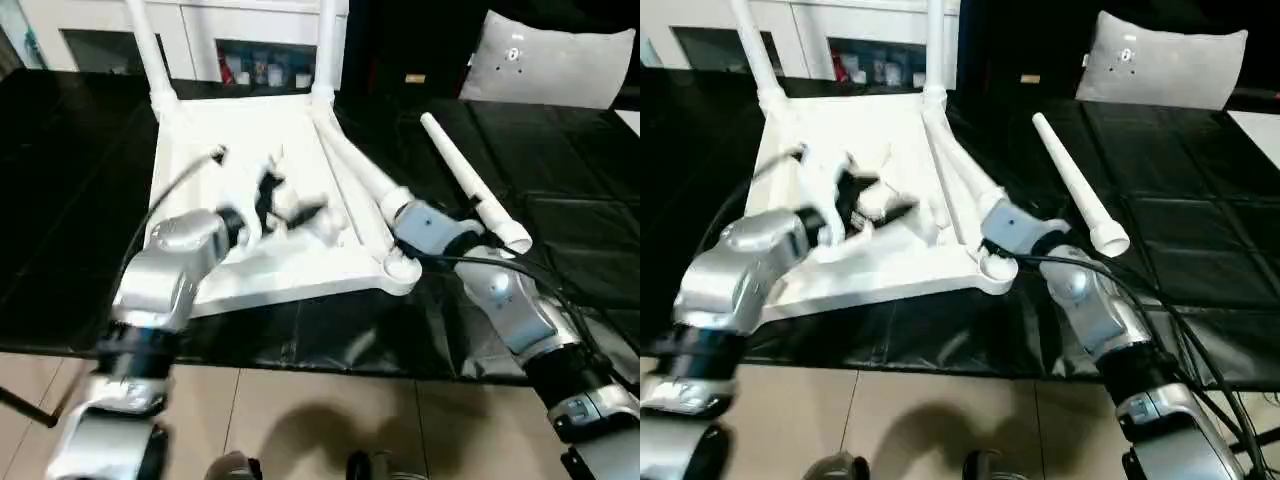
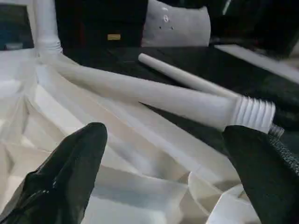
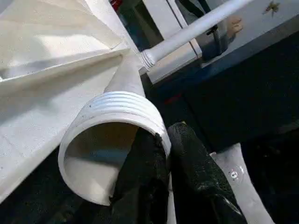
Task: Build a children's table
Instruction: Pick table leg
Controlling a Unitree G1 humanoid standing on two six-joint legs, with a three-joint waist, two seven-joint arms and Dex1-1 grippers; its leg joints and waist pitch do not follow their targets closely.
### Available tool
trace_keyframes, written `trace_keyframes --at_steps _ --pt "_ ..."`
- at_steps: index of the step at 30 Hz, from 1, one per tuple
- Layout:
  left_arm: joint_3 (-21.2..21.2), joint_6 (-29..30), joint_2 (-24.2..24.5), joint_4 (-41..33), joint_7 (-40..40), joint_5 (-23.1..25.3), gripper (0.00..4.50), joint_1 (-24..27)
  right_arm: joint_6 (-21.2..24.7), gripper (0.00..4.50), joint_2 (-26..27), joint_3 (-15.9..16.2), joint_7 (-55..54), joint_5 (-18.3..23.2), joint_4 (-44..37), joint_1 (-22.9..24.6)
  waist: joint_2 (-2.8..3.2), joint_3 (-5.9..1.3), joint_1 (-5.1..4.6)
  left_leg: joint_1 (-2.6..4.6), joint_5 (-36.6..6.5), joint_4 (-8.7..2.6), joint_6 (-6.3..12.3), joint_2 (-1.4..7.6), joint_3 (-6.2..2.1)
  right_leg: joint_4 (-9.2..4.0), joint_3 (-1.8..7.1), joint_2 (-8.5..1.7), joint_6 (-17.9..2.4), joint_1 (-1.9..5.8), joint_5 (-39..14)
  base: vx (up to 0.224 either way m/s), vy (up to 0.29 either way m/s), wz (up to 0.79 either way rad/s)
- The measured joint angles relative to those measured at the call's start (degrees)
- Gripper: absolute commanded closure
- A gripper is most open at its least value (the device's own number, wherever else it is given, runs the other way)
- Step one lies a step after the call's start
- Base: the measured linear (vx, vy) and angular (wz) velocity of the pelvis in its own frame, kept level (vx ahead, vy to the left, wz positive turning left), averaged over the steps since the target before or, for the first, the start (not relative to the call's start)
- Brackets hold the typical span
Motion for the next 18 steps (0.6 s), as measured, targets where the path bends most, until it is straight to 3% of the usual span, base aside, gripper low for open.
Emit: trace_keyframes --at_steps 7,15,18 --pt "5.34 2.36 -5.19 2.52 2.5 -5.26 0.0 -1.87 -2.92 4.44 -0.3 -0.31 -3.11 -0.62 -1.3 1.56 0.0 0.0 0.05 -0.24 -0.02 0.1 0.03 -0.03 -0.02 -0.07 -0.07 0.0 0.09 -0.08 0.06 0.0 0.0 0.0" --pt "11.64 5.28 -10.48 7.97 6.74 -12.09 0.0 -4.97 -12.05 4.44 -0.74 -2.14 -8.75 -2.14 -8.27 1.52 -0.03 -0.02 -0.03 -0.32 -0.07 0.22 0.13 -0.07 -0.01 -0.18 -0.11 0.0 0.19 -0.07 0.11 0.0 0.0 0.0" --pt "17.12 5.33 -12.98 11.83 8.35 -17.47 0.0 -7.69 -16.01 4.44 -0.75 -1.83 -8.81 -2.23 -9.17 1.53 -0.03 -0.02 0.04 -0.63 -0.11 0.48 0.2 -0.09 -0.07 -0.21 -0.22 0.0 0.25 -0.14 0.15 0.0 0.0 0.0"
